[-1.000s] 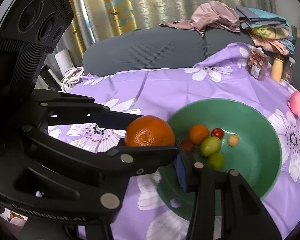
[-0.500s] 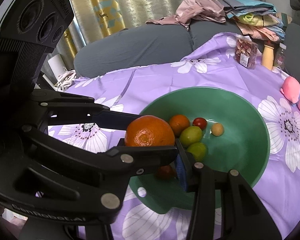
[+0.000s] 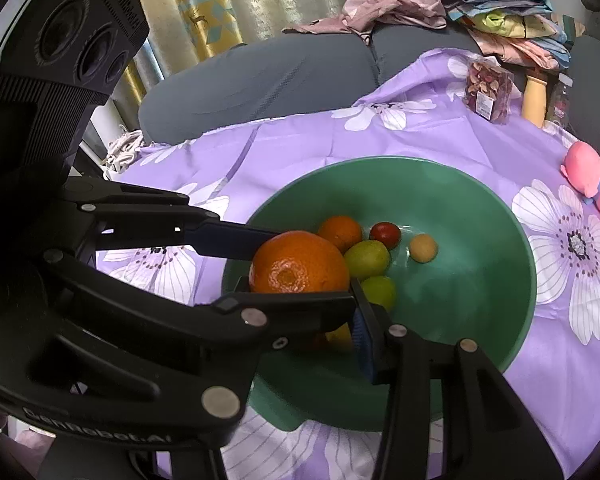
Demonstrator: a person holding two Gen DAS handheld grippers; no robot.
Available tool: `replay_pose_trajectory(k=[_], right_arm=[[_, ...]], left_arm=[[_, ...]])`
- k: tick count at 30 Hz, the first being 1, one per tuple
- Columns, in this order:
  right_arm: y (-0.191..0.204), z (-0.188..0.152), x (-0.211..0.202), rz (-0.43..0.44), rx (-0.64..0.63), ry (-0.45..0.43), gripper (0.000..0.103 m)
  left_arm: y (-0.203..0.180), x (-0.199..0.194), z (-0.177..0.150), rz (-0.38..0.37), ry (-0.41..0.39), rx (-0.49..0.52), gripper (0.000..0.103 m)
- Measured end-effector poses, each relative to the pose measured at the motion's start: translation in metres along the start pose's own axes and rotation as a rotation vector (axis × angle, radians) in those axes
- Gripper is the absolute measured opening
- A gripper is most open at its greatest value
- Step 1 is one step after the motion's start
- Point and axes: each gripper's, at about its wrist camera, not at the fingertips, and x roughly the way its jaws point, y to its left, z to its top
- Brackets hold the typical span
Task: Organize fruits
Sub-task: 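Open the right tool to drop the tangerine into the bowl, then lift the open right tool away from the bowl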
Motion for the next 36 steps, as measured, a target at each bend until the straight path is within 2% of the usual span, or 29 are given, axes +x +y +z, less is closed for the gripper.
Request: replay_pose_trajectory(k=[17,22,23,24,25,26,28,29,31,33,36], right_arm=[[-0.007,0.001,0.010,-0.029,0.009,0.054,0.047],[-0.007,0.002,0.012,-0.049,0.004,0.068,0.048],[-0.007,0.002,0.011,-0.051,0.003,0.069,0.048],[-0.006,0.002,0.010,-0.056,0.003,0.068,0.054],[-0.006,0.002,0.008,-0.066,0.000,0.067,0.062],[-0.005,0.002,0.006,-0.083,-0.004,0.065,0.065],[-0.003,0.003,-0.002,-0.115,-0.012,0.048,0.075],[-0.003,0.004,-0.006,-0.122,-0.015,0.040,0.078],[-0.003,0.005,-0.013,-0.155,-0.019,0.033,0.093],[-0.002,0.005,-0.022,-0.208,-0.027,0.026,0.097],[-0.003,0.005,-0.034,-0.238,-0.025,0.015,0.099]], left_arm=[[0.007,0.017,0.004,-0.047,0.031,-0.031,0.048],[0.007,0.019,0.004,-0.034,0.042,-0.040,0.048],[0.006,0.018,0.004,-0.028,0.041,-0.041,0.050],[0.006,0.016,0.004,-0.015,0.038,-0.041,0.054],[0.006,0.012,0.004,0.003,0.032,-0.043,0.069],[0.006,0.009,0.005,0.017,0.027,-0.042,0.086],[0.007,-0.001,0.006,0.053,0.008,-0.042,0.101],[0.007,-0.008,0.007,0.069,-0.006,-0.043,0.102],[0.006,-0.019,0.007,0.096,-0.017,-0.038,0.102],[0.004,-0.032,0.005,0.139,-0.043,-0.021,0.102],[0.002,-0.045,0.003,0.211,-0.057,-0.021,0.102]])
